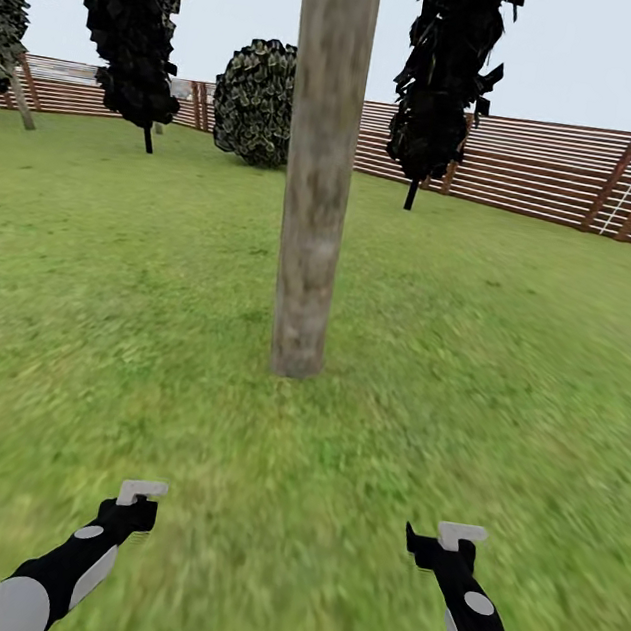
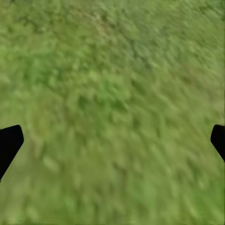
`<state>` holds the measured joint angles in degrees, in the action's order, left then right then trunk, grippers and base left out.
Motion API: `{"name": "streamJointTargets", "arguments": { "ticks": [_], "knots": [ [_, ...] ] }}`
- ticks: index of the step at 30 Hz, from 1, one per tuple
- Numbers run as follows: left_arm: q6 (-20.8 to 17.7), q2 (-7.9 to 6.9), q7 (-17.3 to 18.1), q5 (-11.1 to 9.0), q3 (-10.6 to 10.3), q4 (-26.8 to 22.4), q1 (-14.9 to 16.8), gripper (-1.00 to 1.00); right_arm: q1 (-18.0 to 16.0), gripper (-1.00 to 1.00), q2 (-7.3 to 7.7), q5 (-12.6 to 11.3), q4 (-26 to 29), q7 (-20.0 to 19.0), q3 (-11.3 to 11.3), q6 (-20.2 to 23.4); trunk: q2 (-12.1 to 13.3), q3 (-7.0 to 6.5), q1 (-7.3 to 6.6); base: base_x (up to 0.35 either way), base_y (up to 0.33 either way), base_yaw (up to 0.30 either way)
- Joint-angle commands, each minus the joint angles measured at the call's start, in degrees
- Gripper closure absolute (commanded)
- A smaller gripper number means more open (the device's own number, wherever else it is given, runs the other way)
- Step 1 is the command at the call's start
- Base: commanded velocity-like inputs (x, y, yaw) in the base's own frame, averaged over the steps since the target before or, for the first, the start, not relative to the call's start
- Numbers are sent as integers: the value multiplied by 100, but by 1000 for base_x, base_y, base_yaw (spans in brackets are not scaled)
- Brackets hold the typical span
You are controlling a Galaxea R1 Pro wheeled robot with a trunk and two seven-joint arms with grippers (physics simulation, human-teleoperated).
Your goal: In the garden, pick up the pesticide atomizer on the floor and spray pesticide onto both trees until each tree trunk is fully covered.
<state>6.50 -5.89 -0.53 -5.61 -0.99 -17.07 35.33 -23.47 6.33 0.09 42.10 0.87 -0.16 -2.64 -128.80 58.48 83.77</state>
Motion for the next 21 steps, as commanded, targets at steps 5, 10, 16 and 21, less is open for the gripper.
{"name": "streamJointTargets", "arguments": {
  "ticks": [5,10,16,21],
  "knots": [
    [0,0,0,-1,-5,-6,0,100,0,-100,0,0,0,0,-2,0,0,0,0,338,0,0],
    [-4,0,6,6,0,4,0,100,0,-100,0,0,0,1,-1,-6,0,0,0,338,10,0],
    [-44,-4,15,39,-8,3,0,100,0,-100,0,-19,-4,-1,-29,0,0,0,0,338,75,0],
    [-52,-1,18,45,-43,-41,0,100,0,-100,0,-3,-61,1,-30,3,0,0,0,338,16,0]
  ]
}}
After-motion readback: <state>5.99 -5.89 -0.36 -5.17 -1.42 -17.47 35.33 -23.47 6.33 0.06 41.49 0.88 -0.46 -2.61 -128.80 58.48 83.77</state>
